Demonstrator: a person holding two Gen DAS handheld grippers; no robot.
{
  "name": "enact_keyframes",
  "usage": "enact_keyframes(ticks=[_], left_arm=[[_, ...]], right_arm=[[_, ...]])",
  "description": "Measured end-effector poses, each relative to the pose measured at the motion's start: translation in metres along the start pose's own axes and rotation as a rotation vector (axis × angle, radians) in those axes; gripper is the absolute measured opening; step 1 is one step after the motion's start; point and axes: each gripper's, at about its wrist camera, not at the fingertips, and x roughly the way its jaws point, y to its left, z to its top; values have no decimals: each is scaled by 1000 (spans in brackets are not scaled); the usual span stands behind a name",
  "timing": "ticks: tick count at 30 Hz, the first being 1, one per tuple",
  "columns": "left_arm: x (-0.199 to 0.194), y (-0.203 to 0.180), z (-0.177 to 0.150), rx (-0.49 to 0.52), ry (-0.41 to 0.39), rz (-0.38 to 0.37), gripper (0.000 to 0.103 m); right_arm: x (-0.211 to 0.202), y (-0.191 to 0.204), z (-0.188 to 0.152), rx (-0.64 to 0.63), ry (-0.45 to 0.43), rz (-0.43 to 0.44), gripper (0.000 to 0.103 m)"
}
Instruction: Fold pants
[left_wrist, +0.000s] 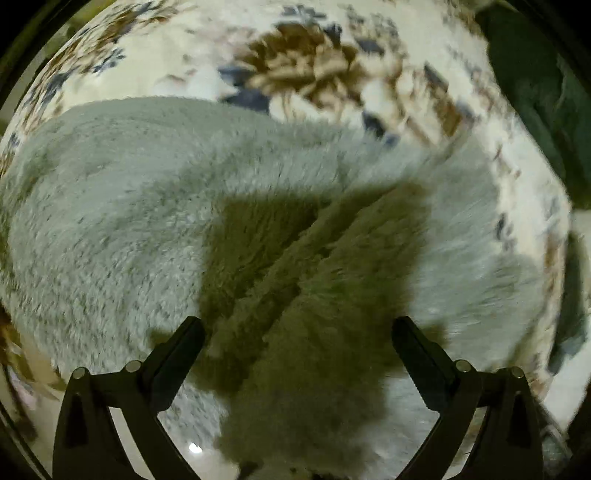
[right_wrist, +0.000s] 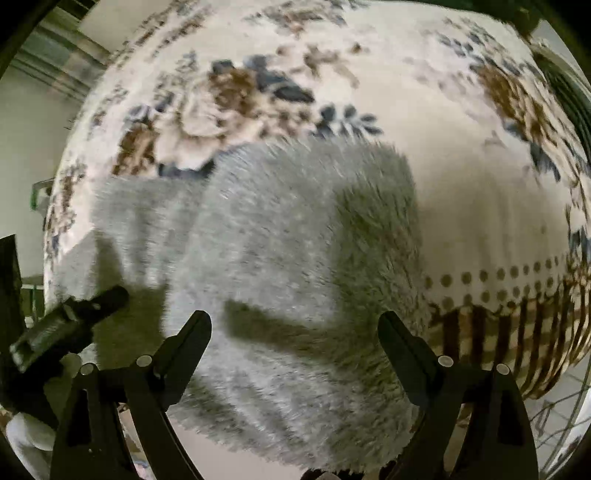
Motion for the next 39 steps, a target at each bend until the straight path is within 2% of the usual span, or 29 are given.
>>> enact_keyframes(ticks=[1, 3, 4, 5, 8, 12, 15, 17, 19, 21, 22, 23, 24, 25, 28, 30, 33, 34, 37, 38, 39], left_arm=[[4, 2, -1, 3, -4, 14, 94], [6, 4, -5, 10, -13, 9, 67], [4, 6, -8, 12, -26, 1, 36], [1, 6, -11, 13, -31, -10, 22], [-28, 14, -25, -27, -91, -44, 18], [-51, 43, -42, -163, -96, -109, 18], [-34, 56, -48, -203, -49, -113, 22], [-22, 65, -48, -231, 0, -146, 26], [-25, 65, -49, -242, 0, -165, 28], [-43, 68, -54, -256, -47, -160, 39], [-53, 72, -56, -269, -81, -153, 54], [-61, 75, -56, -284, -103, -143, 75], [-66, 76, -52, -297, -124, -141, 81], [-68, 76, -46, -299, -139, -152, 82], [-72, 67, -22, -253, -175, -149, 82], [-62, 51, 0, -169, -171, -126, 82], [-33, 21, 29, -7, -116, -51, 81], [-28, 15, 32, 27, -109, -40, 80], [-18, -2, 37, 127, -99, -32, 12], [-20, -3, 37, 132, -106, -38, 12], [-30, -2, 38, 131, -152, -58, 11]], right_arm=[[3, 1, -1, -1, 4, -3, 93], [10, 3, -2, -4, 17, -17, 93], [13, 4, -3, -10, 23, -23, 93], [16, 6, -3, -14, 32, -26, 93], [17, 12, -5, -24, 40, -24, 93], [13, 22, -4, -52, 46, -18, 93], [16, 25, -3, -60, 56, -20, 93], [20, 28, 0, -60, 66, -20, 93], [21, 29, 1, -63, 69, -13, 93], [19, 32, 2, -71, 62, -12, 93], [18, 33, 2, -76, 59, -12, 93], [18, 34, 1, -81, 58, -12, 93], [18, 35, 0, -86, 61, -8, 93], [19, 36, -1, -86, 63, -6, 93], [23, 38, -2, -78, 71, -8, 93], [25, 38, -2, -74, 72, -9, 93], [29, 39, 0, -72, 75, -21, 93], [30, 38, 1, -74, 77, -26, 93], [36, 35, 3, -64, 88, -33, 93], [37, 33, 4, -57, 90, -30, 93], [37, 32, 5, -51, 90, -26, 93]])
